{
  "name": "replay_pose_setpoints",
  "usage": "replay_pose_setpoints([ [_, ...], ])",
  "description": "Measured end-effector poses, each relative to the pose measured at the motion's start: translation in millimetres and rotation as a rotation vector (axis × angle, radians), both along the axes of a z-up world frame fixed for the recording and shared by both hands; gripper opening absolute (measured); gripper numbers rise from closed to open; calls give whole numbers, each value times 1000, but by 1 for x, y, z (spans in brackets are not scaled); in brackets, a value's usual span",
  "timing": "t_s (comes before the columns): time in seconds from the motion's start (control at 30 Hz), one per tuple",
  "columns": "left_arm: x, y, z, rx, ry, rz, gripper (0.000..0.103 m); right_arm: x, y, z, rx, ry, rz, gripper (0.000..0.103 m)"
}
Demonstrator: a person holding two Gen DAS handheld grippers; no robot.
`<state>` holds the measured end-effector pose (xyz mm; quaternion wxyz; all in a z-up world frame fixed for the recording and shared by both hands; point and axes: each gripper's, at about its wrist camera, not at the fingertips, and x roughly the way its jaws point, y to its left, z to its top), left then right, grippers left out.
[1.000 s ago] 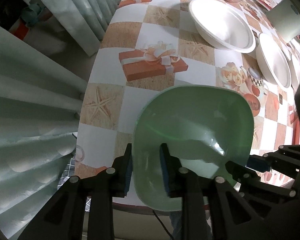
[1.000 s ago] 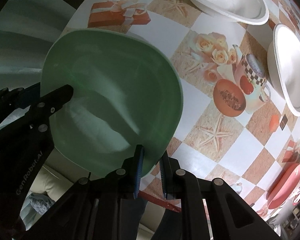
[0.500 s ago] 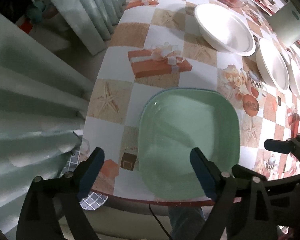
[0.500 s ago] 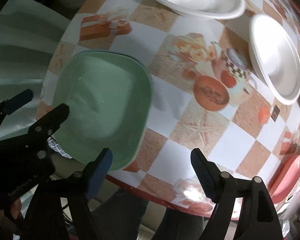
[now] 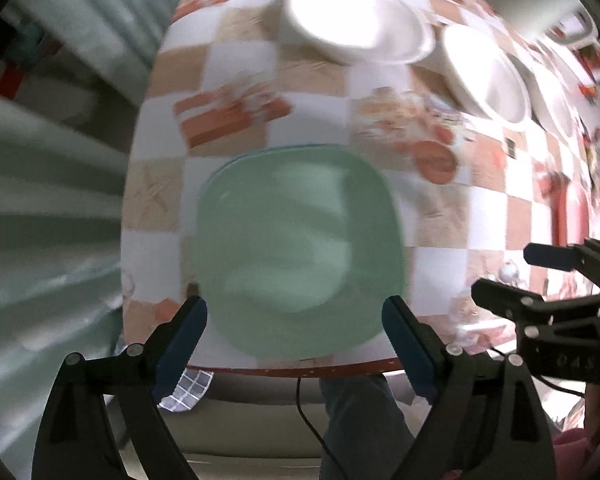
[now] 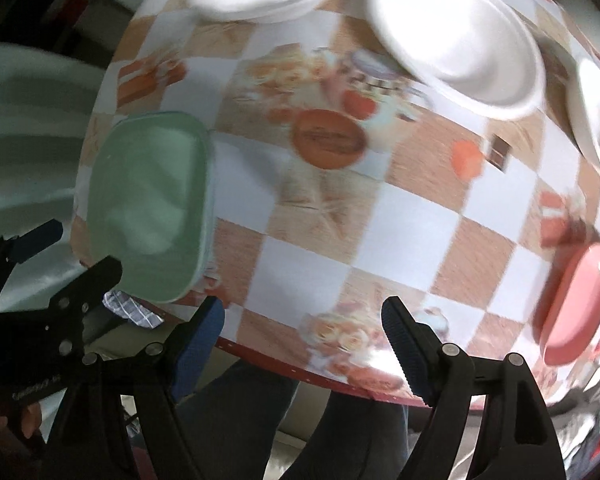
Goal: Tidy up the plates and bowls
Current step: 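Move both grippers to the rim of the pink square plate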
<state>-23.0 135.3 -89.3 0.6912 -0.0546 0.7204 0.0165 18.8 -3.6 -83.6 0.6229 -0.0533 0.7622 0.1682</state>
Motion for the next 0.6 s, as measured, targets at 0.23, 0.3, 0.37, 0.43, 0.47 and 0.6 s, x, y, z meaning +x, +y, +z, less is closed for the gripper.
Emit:
replay_pose_setpoints([
  [0.23, 28, -55, 20, -8, -28, -143, 91, 4, -60, 9, 8, -19, -160, 82],
  [0.3, 34, -72, 20, -12, -31, -187, 91, 11, -78, 15, 6, -20, -214, 82],
  [0.37, 40, -92, 20, -15, -30, -230, 91, 14, -98, 17, 3, -20, -253, 82],
  [0.43, 44, -105, 19, -21, -30, -267, 91, 14, -118, 16, -3, -21, -296, 82],
  [0.47, 46, -113, 18, -23, -29, -286, 91, 14, -128, 16, -8, -23, -318, 82],
  [0.6, 53, -151, 17, -32, -20, -370, 91, 13, -168, 13, -30, -22, -395, 82],
])
